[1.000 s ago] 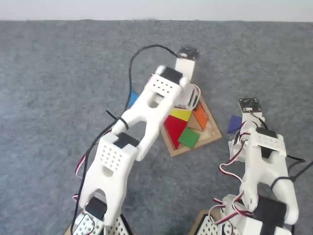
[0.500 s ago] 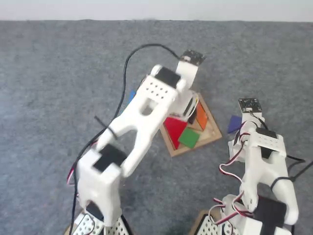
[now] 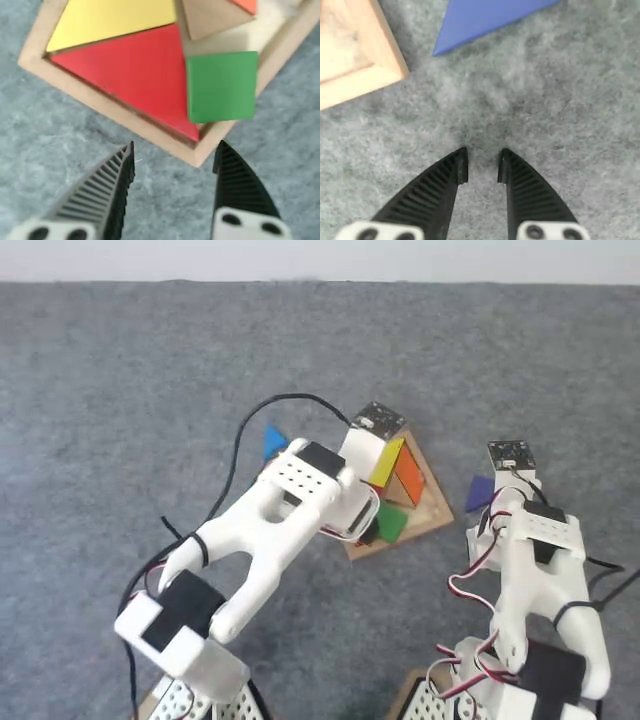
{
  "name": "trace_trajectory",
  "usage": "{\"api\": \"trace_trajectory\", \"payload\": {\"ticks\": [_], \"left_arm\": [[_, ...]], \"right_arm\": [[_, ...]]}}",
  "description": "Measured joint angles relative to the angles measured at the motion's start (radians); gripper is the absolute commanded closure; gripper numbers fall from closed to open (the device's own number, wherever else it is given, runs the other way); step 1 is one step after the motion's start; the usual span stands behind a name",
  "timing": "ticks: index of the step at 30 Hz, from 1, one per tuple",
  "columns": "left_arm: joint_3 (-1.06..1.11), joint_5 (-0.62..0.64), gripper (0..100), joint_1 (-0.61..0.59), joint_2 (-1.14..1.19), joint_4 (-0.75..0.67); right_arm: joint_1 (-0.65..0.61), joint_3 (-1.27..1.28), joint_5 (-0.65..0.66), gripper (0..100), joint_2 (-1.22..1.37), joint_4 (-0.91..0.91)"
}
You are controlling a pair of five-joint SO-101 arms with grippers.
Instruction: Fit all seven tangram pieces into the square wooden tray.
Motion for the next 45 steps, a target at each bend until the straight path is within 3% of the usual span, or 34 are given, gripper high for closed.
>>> {"api": "trace_trajectory", "payload": {"ticks": [12, 18, 45], "left_arm": [[-0.054, 0.006, 75, 0.055, 0.152, -0.052], [-0.172, 0.012, 75, 0.074, 0.212, 0.003], [-0.259, 0.028, 75, 0.069, 0.213, 0.046]], "right_arm": [[0.000, 0.000, 0.000, 88.0, 0.000, 0.000], [0.000, 0.000, 0.000, 88.0, 0.000, 0.000], [0.000, 0.000, 0.000, 88.0, 0.000, 0.000]]}}
